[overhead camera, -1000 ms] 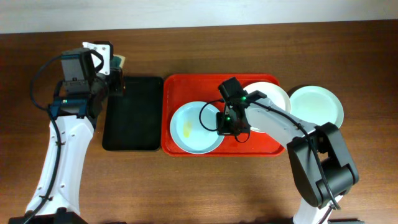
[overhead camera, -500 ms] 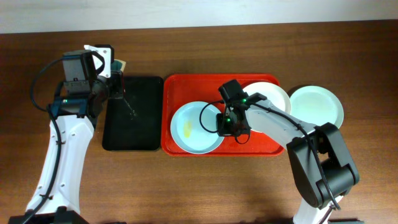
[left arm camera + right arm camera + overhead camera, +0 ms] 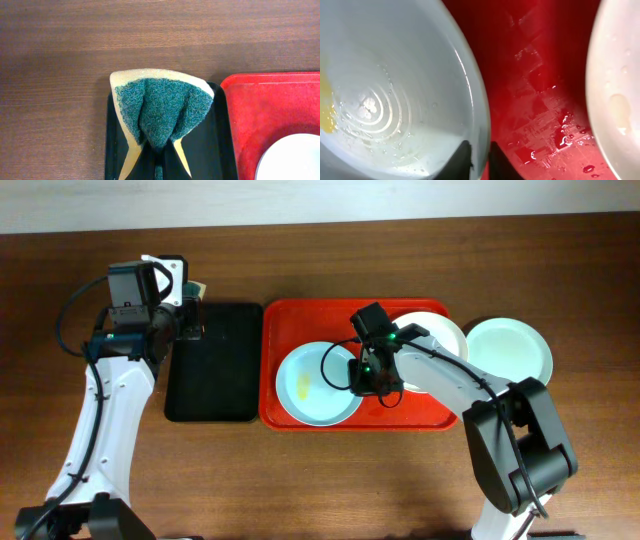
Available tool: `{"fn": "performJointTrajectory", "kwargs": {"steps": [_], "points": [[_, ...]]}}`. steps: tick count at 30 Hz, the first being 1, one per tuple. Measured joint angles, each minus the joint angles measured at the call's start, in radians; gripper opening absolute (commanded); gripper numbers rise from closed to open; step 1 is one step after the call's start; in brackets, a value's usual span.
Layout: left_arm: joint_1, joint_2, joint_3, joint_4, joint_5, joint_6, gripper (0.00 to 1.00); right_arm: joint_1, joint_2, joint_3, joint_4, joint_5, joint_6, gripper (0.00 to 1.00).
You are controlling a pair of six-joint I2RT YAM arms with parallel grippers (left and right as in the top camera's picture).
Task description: Clean dirty plates on tray and stack at the side
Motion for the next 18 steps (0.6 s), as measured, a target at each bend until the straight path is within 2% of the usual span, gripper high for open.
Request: {"fn": "performJointTrajectory", "kwargs": {"steps": [4, 7, 18], "points": [[0.000, 0.000, 0.000, 0.000, 0.000, 0.000, 0.00, -0.004, 0.000, 0.000, -0.001, 0.001, -0.001, 0.12], [0.000, 0.000, 0.000, -0.002, 0.000, 0.000, 0.00, -0.006, 0.000, 0.000, -0.006, 0.005, 0.000, 0.04], [0.000, 0.001, -0.001, -0.023, 0.000, 0.000, 0.00, -0.008, 0.000, 0.001, 0.028, 0.005, 0.003, 0.04]]}}
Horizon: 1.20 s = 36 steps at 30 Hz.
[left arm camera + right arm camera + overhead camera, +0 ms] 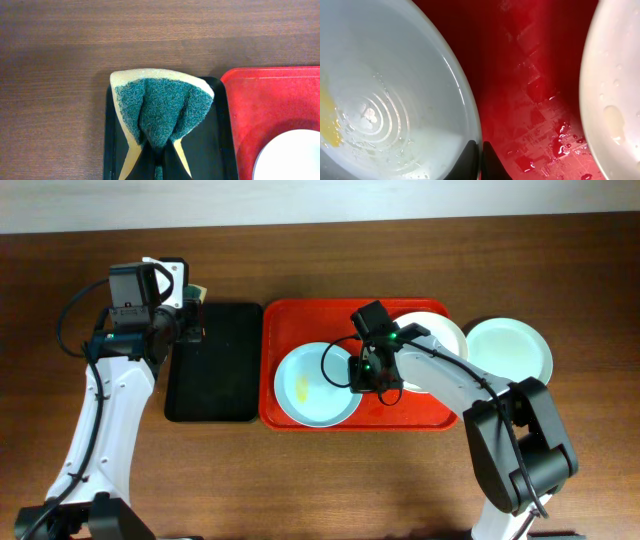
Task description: Clean dirty plates on tray and stack at the side
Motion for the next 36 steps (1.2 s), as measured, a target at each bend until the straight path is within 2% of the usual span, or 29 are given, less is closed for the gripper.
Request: {"fn": "performJointTrajectory", "kwargs": {"steps": [7, 12, 18, 29, 32, 36], "points": [[-0.022, 0.104, 0.000, -0.026, 0.000, 0.000, 0.00, 0.000, 0.000, 0.000, 0.004, 0.000, 0.056, 0.04], [-0.062, 0.203, -0.002, -0.042, 0.000, 0.000, 0.00, 0.000, 0.000, 0.000, -0.018, -0.001, 0.163, 0.04], [-0.116, 0.208, -0.006, -0.042, 0.000, 0.000, 0.00, 0.000, 0.000, 0.000, -0.015, -0.001, 0.258, 0.04], [-0.119, 0.208, -0.005, -0.050, -0.013, 0.000, 0.00, 0.000, 0.000, 0.000, 0.017, -0.001, 0.285, 0.04], [-0.132, 0.209, 0.026, -0.149, -0.045, 0.000, 0.00, 0.000, 0.000, 0.000, 0.015, -0.001, 0.285, 0.04], [-0.187, 0.210, 0.177, -0.285, -0.109, 0.002, 0.00, 0.000, 0.000, 0.000, 0.017, -0.001, 0.285, 0.04]]}}
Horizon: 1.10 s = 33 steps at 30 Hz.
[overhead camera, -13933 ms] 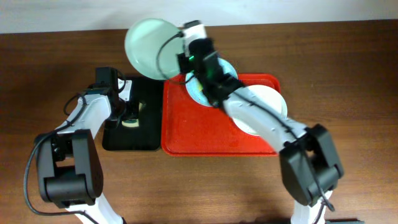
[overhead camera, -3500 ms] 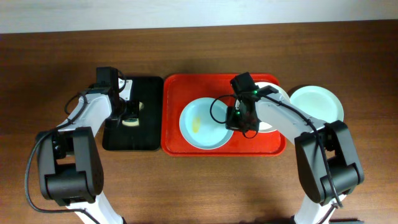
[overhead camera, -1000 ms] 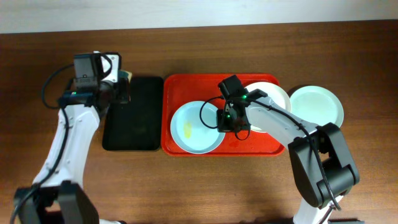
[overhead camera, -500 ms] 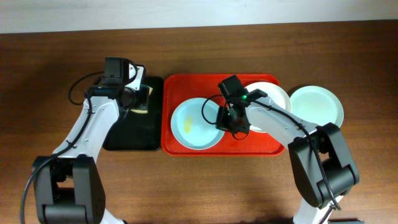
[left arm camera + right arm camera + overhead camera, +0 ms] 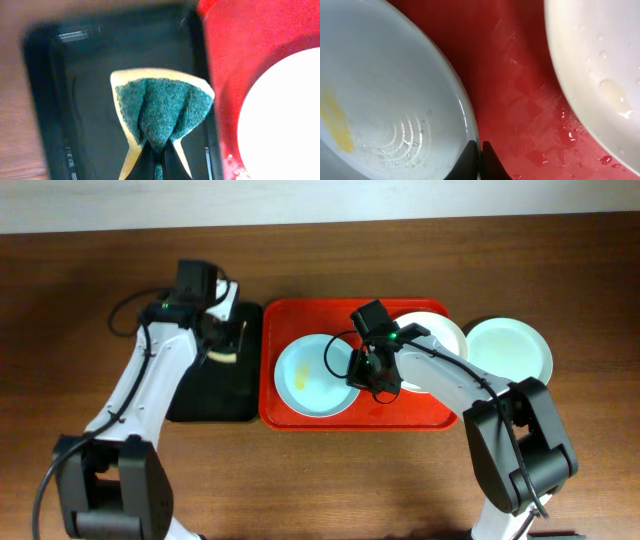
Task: Clean dirty plates on tray and stack at the side
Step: 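Carry the sponge with the left gripper into the white plate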
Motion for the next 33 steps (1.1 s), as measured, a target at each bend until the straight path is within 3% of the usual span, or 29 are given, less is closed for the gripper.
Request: {"fn": "performJointTrajectory", "kwargs": {"steps": [6, 15, 23, 33], "points": [[-0.069, 0.000, 0.121, -0.097, -0.104, -0.040, 0.00, 0.000, 0.000, 0.000, -0.003, 0.000, 0.001, 0.04], [-0.170, 0.040, 0.121, -0.140, 0.038, -0.146, 0.00, 0.000, 0.000, 0.000, -0.004, 0.023, 0.001, 0.04], [-0.256, 0.170, 0.120, -0.120, 0.062, -0.171, 0.00, 0.000, 0.000, 0.000, -0.008, 0.031, 0.001, 0.05], [-0.258, 0.234, 0.120, -0.079, 0.084, -0.200, 0.00, 0.000, 0.000, 0.000, -0.008, 0.034, 0.001, 0.04]]}}
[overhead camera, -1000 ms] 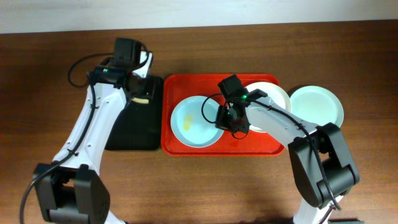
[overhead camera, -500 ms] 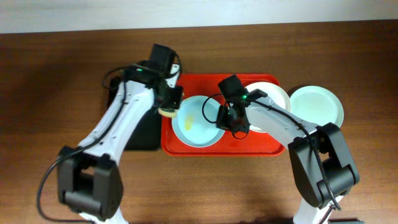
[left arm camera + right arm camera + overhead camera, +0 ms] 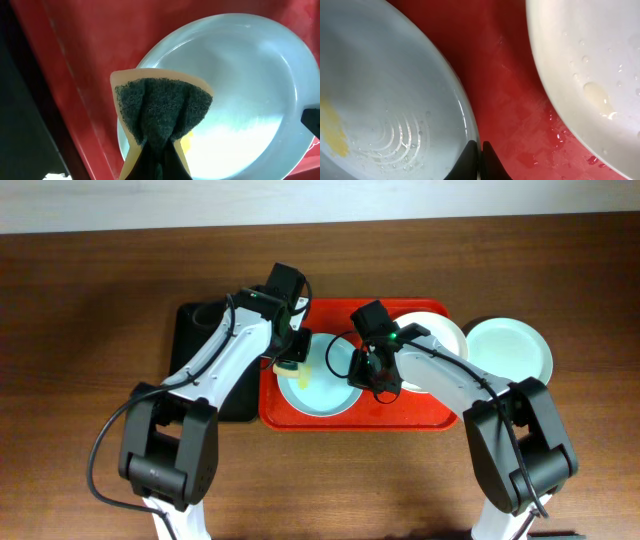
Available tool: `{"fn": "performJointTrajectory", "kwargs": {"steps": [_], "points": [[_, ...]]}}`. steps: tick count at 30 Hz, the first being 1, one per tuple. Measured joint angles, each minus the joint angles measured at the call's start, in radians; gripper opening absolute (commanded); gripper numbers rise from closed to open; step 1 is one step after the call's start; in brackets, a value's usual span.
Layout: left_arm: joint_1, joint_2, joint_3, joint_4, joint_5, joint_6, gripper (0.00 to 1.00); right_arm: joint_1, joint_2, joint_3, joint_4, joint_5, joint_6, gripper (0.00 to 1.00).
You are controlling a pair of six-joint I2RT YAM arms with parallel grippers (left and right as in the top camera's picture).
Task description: Clean dirty plates on tray and stack at the side
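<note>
A pale blue plate (image 3: 325, 385) with a yellow stain (image 3: 186, 144) lies in the left half of the red tray (image 3: 340, 315). My left gripper (image 3: 159, 152) is shut on a green-and-yellow sponge (image 3: 162, 107), which hangs over the plate's left part, beside the stain. My right gripper (image 3: 480, 149) is shut on the plate's right rim (image 3: 470, 115). A cream plate (image 3: 440, 335) with water drops sits in the tray's right half. In the overhead view the left gripper (image 3: 290, 358) and the right gripper (image 3: 368, 375) flank the blue plate.
A clean white plate (image 3: 510, 348) rests on the wooden table just right of the tray. A black tray (image 3: 205, 365) lies left of the red one, under my left arm. Wet patches mark the red tray floor (image 3: 520, 115) between the two plates.
My left gripper has moved right with the sponge, from over the black tray to over the blue plate's left part. The right gripper keeps its hold on the plate rim.
At first my right gripper stood open astride the blue plate's rim, and my left held the sponge at the black tray's far corner. The right then shut on the rim. The left came over the black tray, and now over the plate.
</note>
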Motion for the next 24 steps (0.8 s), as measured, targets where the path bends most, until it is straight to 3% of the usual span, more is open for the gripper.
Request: {"fn": "performJointTrajectory", "kwargs": {"steps": [24], "points": [[0.000, 0.150, 0.013, 0.047, 0.062, -0.090, 0.00, 0.000, 0.000, 0.000, 0.000, 0.000, -0.001, 0.04]]}}
